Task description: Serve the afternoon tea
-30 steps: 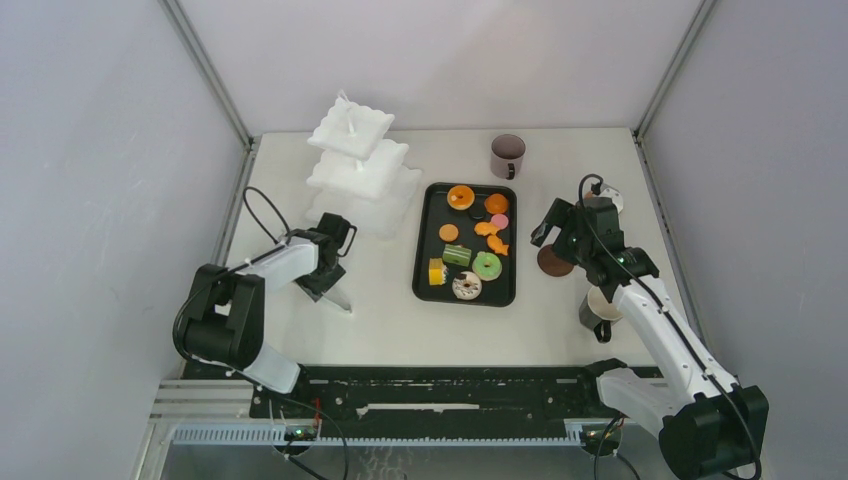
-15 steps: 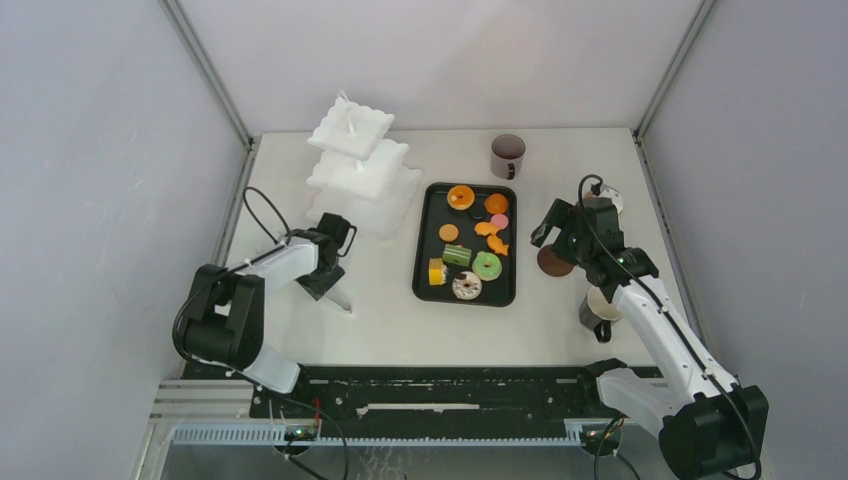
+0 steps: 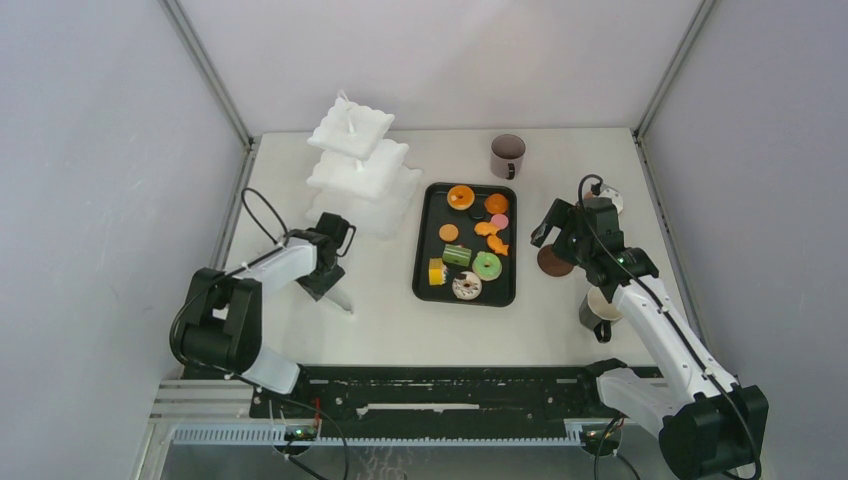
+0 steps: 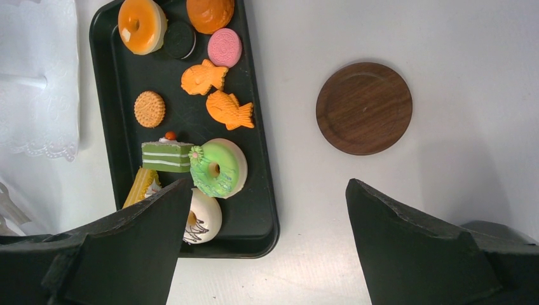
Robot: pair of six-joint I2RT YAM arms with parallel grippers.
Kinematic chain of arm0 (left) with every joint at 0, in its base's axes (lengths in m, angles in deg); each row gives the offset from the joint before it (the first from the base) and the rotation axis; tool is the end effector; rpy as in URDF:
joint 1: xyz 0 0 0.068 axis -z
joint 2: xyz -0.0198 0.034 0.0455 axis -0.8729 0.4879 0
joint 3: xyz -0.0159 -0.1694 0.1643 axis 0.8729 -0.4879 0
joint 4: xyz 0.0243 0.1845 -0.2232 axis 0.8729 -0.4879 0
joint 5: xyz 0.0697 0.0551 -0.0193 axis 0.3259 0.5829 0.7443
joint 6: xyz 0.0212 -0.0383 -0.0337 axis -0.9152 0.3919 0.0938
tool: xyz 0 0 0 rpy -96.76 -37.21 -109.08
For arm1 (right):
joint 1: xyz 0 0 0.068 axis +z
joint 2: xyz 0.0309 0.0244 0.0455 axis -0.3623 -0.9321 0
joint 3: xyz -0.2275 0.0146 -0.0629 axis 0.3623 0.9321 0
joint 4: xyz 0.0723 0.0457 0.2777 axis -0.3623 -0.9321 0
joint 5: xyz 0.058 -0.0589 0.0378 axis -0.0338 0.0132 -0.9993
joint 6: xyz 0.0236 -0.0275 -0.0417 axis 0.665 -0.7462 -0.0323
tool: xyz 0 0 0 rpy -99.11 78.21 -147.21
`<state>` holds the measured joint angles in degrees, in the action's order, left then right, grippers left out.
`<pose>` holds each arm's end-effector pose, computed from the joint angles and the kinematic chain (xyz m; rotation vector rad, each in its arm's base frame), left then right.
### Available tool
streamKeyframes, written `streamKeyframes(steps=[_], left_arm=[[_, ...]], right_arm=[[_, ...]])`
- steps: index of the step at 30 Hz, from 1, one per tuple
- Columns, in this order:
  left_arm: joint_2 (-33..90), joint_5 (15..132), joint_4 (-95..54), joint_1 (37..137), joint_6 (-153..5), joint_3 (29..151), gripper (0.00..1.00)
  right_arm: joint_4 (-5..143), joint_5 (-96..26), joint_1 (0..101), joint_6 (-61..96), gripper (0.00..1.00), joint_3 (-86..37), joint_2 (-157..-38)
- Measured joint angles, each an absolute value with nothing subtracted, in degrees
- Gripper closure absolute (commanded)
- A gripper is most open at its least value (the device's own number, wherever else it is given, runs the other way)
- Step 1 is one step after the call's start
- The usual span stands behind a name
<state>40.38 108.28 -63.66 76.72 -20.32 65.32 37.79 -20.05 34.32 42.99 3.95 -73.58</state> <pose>0.2703 -0.0598 0.1038 -1.1784 2.4302 0.3347 0.2574 0.0551 0.2403 0.4472 2.2651 0.2681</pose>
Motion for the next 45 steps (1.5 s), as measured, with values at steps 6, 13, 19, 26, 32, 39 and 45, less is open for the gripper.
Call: streamKeyframes(steps=[6,13,19,26,32,39,45], left_arm=[[38.5,107.9,-64.2,76.7,-21.5,65.3,1.00],[35.7,107.8,-66.0,77.5,-23.2,65.3,1.00],[34.8,107.9,-67.2,81.0,-24.1,65.3,1.00],[36.7,107.4,-67.5,86.1,-23.3,65.3,0.93],[38.1,106.8,-67.3,86.8,-22.7,65.3,0.52],[38.4,106.7,-66.8,86.8,-22.8,65.3,0.24],[38.4,106.6,-66.3,85.6,-23.4,65.3,0.05]], right_arm=[[37.8,-20.1,34.3,43.0,0.01,3.9,-73.6],[37.9,-20.1,34.3,43.0,0.01,3.9,-73.6],[37.9,-20.3,34.3,43.0,0.01,3.9,-73.9],[37.9,-20.7,34.3,43.0,0.01,3.9,-74.3],[37.9,-20.7,34.3,42.9,0.01,4.0,-74.3],[37.9,-20.7,34.1,42.9,0.01,5.2,-74.2],[37.9,-20.6,33.8,42.9,0.01,5.5,-73.6]])
